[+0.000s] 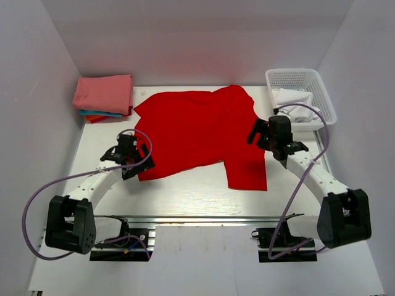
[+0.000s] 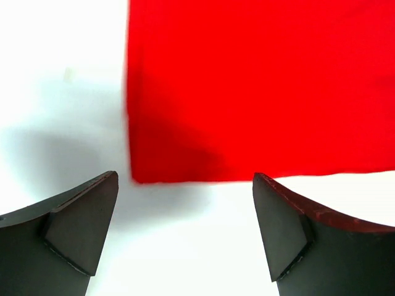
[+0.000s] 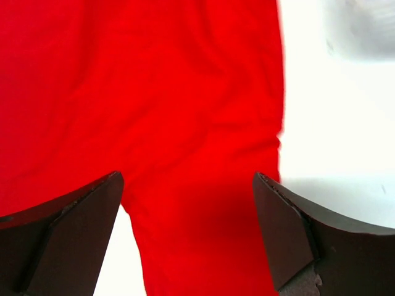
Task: Fold and stack the t-shirts
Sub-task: Flatten out the tshirt
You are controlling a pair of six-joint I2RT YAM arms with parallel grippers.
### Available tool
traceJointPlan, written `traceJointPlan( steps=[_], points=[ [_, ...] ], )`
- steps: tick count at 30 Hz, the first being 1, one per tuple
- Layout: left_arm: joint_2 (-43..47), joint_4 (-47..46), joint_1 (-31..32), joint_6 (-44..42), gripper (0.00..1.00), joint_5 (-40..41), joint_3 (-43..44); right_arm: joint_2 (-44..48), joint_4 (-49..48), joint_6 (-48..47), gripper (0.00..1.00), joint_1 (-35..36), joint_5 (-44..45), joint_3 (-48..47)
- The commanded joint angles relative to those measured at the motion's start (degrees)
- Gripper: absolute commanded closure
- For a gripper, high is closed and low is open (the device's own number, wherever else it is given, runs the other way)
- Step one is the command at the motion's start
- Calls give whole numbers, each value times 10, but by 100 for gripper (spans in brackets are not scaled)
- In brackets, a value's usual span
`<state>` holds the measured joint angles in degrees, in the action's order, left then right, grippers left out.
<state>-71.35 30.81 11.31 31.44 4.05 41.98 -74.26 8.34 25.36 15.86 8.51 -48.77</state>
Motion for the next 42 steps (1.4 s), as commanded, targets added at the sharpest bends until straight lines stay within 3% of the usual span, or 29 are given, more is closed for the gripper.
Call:
traceJointPlan(
  steps=[1, 4, 9, 13, 21, 24, 25, 27, 32, 42],
  points=[
    [36, 10, -9, 57, 0, 21, -48, 54, 14, 56, 10, -3, 62, 24],
    [42, -23, -9, 70, 2, 13, -75, 84, 37, 72, 10, -1, 75, 55],
    [7, -55, -9, 76, 25, 20, -80, 118, 62, 84, 10, -1, 65, 94],
    [-11, -61, -9, 83, 37, 39, -86, 140, 80, 86, 10, -3, 55, 122],
    [-27, -67, -9, 93, 48, 75, -102, 160, 128, 91, 10, -3, 65, 135],
    [-41, -83, -9, 93, 64, 75, -102, 165, 146, 89, 10, -2, 63, 141],
    [-41, -83, -9, 93, 79, 75, -102, 167, 158, 93, 10, -4, 63, 144],
    [-47, -77, -9, 93, 100, 75, -95, 165, 165, 97, 10, -1, 57, 151],
    [-17, -77, -9, 86, 100, 69, -95, 149, 214, 112, 10, -2, 27, 164],
    [23, -77, -9, 76, 100, 59, -102, 103, 175, 115, 26, 0, -58, 205]
  ],
)
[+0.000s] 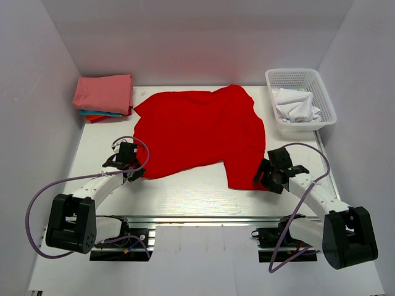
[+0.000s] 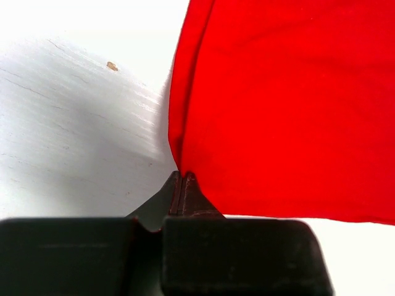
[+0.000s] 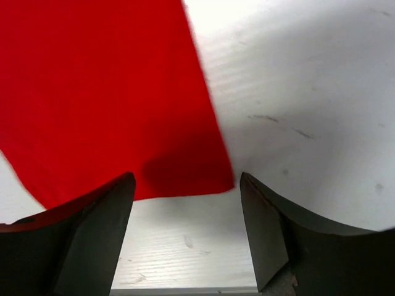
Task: Fold and stack the t-shirts
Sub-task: Flatten out the tshirt
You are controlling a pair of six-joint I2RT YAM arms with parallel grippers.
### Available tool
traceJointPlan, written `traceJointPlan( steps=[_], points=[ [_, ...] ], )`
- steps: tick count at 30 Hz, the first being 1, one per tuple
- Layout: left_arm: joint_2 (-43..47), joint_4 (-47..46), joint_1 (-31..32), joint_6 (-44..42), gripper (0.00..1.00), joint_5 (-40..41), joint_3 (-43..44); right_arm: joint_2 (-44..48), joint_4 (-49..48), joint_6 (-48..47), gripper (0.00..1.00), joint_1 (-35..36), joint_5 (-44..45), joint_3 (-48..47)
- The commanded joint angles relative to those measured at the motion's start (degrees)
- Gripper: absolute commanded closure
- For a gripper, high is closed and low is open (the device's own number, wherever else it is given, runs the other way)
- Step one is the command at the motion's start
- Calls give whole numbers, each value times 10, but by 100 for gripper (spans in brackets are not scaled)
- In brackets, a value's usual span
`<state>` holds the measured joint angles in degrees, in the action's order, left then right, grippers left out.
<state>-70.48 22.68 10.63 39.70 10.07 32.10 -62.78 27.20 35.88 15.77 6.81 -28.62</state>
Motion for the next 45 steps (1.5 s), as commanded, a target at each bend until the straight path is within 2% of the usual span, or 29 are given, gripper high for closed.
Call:
traceJointPlan(
  steps=[1, 5, 6, 7, 9, 17, 21, 23, 27, 37, 45],
  points=[
    [14, 4, -2, -7, 100, -7, -3, -19, -19, 10, 26, 1, -45, 8],
    [9, -3, 3, -12, 100, -7, -3, -33, -40, 9, 40, 2, -62, 19],
    [9, -3, 4, -12, 100, -14, -3, -34, -58, 13, 60, 1, -63, 21],
    [9, -3, 4, -12, 100, -21, -3, -37, -65, 17, 76, 1, -62, 20],
    [9, -3, 4, -17, 100, -27, 2, -34, -76, 17, 100, 2, -62, 16],
    [56, 11, 4, -29, 100, -27, 49, 48, -147, 1, 100, 3, -9, -49],
    [89, 17, 4, -45, 100, -14, 119, 88, -174, -19, 100, 2, 45, -106],
    [101, 24, 4, -45, 100, -3, 151, 111, -218, -36, 100, 0, 61, -127],
    [125, 30, 4, -73, 100, 15, 253, 137, -253, -80, 100, 0, 100, -214],
    [155, 54, 4, -122, 100, 51, 444, 128, -259, -186, 100, 0, 99, -424],
    [191, 86, 4, -156, 100, 46, 547, 128, -221, -251, 100, -1, 59, -591]
  ],
)
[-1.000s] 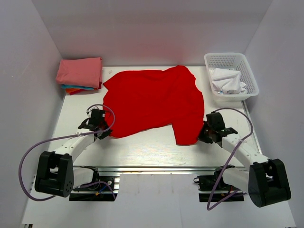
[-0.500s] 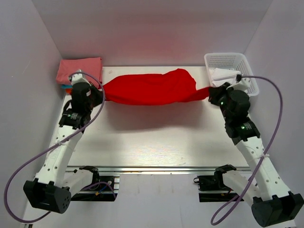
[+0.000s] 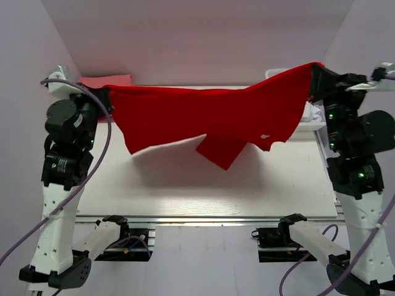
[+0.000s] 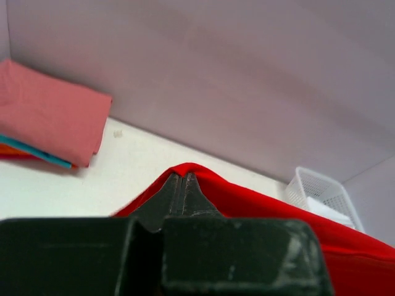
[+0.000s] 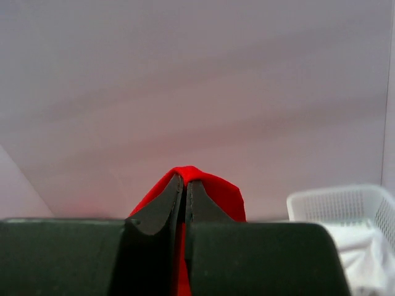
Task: Fold and stack the t-shirts
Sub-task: Flatten out the tshirt
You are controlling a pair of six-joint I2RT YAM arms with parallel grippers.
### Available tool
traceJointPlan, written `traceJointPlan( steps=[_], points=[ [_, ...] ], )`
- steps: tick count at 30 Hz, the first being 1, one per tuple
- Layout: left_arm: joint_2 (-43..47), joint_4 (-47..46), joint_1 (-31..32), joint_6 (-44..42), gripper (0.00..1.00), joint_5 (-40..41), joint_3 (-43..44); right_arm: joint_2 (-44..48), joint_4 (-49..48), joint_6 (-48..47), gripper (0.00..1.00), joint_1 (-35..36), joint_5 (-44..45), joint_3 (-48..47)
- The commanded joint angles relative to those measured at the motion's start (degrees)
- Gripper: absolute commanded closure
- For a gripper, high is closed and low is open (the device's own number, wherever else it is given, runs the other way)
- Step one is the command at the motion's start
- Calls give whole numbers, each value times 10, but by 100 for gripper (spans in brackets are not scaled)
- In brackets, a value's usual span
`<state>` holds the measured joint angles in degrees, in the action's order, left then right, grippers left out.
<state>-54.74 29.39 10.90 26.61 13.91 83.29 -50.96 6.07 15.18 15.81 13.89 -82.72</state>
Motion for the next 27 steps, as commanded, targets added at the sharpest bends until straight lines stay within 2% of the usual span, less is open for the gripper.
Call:
traceJointPlan(
  steps=[1, 11, 18, 25, 27],
  points=[
    [40, 19, 1, -32, 100, 8, 47, 10, -5, -48, 100, -1, -16, -68],
    [108, 29, -5, -67, 100, -49, 120, 38, 39, -95, 100, -3, -72, -211],
    [125, 45, -5, -72, 100, -86, 167, 74, 42, -125, 100, -1, -79, -251],
    [138, 31, -5, -67, 100, -106, 152, 80, 9, -149, 100, -2, -46, -214],
    [115, 24, -5, -67, 100, -106, 141, 61, 1, -151, 100, -3, -35, -192]
  ],
)
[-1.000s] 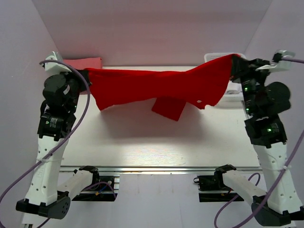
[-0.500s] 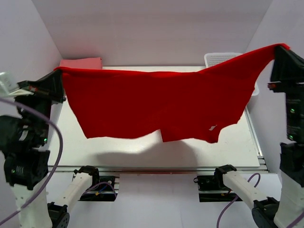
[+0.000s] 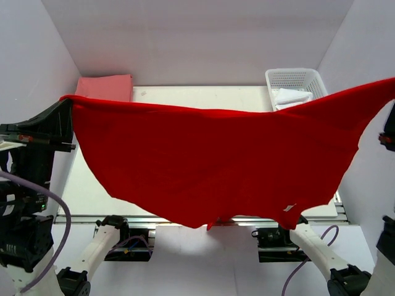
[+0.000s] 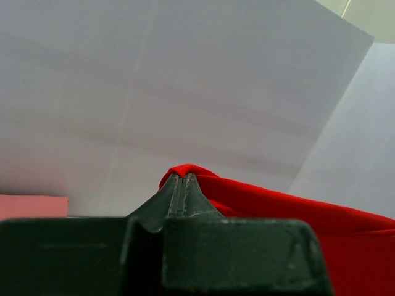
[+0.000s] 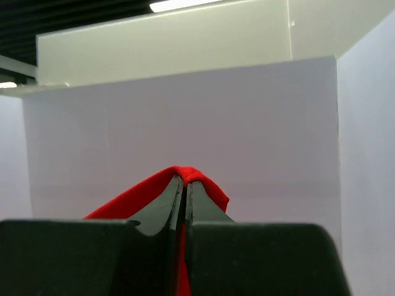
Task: Fold and stack the t-shirts
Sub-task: Flatten out the tshirt
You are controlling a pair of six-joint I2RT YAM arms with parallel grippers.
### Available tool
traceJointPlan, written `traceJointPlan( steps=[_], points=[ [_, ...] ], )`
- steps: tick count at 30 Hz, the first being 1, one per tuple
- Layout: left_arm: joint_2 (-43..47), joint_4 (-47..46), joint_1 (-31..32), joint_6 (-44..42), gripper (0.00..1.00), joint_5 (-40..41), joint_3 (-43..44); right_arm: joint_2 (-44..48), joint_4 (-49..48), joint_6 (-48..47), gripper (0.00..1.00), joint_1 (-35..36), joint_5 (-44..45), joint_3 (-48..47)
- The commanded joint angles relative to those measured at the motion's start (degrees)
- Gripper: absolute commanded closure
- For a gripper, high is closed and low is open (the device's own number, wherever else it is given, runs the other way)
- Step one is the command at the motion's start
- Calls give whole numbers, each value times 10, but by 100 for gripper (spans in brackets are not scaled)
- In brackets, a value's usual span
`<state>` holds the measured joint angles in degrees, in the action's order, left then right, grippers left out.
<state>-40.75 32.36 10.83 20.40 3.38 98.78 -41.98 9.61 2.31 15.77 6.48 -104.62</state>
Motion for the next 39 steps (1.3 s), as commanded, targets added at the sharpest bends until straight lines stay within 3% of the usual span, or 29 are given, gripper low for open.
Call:
traceJointPlan(
  steps=[1, 6, 14, 21, 29, 39],
  points=[
    [-34, -11, -5, -5, 100, 0, -14, -43, -42, -22, 100, 0, 47, 39],
    [-92, -35, -5, 1, 100, 22, -78, -111, -86, -39, 100, 0, 78, 93],
    [-229, -102, -5, 13, 100, 114, -199, -240, -223, -49, 100, -2, 87, 271],
    [-384, -142, -5, 20, 100, 157, -216, -374, -255, -45, 100, -7, 105, 275],
    [-592, -148, -15, 20, 100, 177, -108, -557, -221, -27, 100, -20, 132, 177],
    [-834, -132, -43, 7, 100, 119, 110, -757, -126, 38, 100, -39, 110, -4]
  ],
)
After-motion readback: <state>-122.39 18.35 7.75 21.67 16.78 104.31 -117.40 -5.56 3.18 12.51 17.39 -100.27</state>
